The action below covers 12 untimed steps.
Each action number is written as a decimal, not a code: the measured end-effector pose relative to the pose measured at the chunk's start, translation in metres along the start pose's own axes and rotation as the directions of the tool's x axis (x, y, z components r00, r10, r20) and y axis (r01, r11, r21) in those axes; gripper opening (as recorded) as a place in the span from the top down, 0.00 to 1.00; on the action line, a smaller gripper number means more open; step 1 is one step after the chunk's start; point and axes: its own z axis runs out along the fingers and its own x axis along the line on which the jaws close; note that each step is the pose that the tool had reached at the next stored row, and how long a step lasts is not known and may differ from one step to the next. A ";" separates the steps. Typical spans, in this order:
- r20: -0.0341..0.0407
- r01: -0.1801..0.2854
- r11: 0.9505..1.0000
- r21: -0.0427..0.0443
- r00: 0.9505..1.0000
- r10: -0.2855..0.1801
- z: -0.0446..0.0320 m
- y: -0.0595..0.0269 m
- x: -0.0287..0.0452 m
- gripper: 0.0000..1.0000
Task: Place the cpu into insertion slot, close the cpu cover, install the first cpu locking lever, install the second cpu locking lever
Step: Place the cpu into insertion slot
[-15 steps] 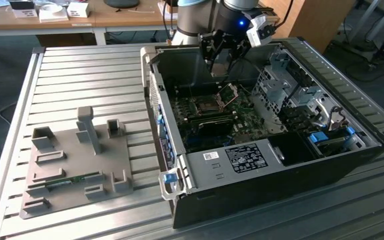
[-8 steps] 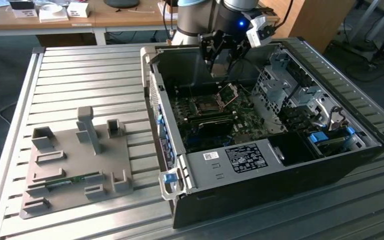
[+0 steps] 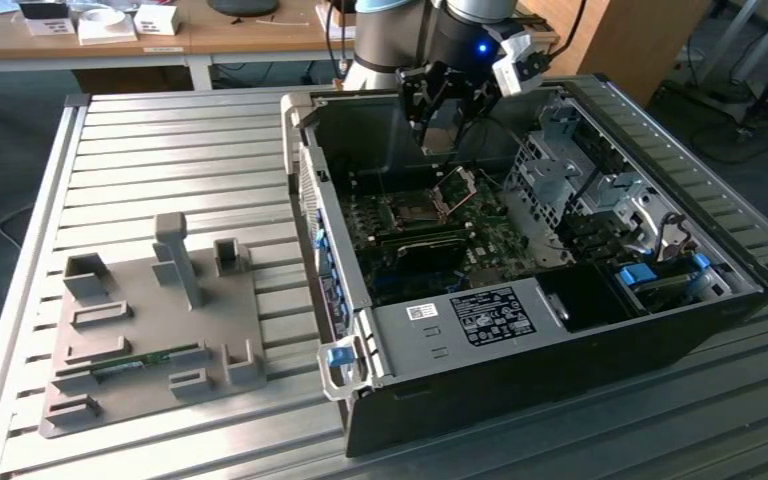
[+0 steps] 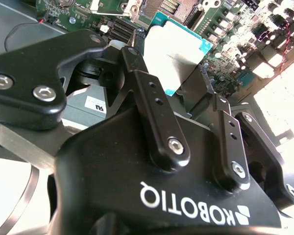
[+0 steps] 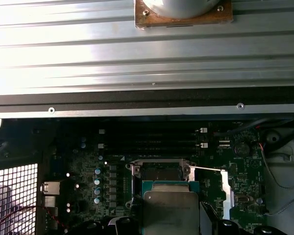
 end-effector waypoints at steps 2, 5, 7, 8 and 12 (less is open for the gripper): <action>0.000 0.000 1.000 0.000 1.000 0.000 0.0003 0.0000 0.0000 0.46; 0.000 0.000 1.000 0.000 1.000 0.000 0.0010 -0.0001 0.0000 0.46; 0.000 0.000 1.000 0.000 1.000 0.000 0.0016 -0.0001 0.0000 0.46; 0.000 0.000 1.000 0.000 1.000 0.000 0.0018 -0.0002 0.0000 0.46; 0.000 0.000 1.000 0.000 1.000 0.000 0.0022 -0.0002 -0.0001 0.46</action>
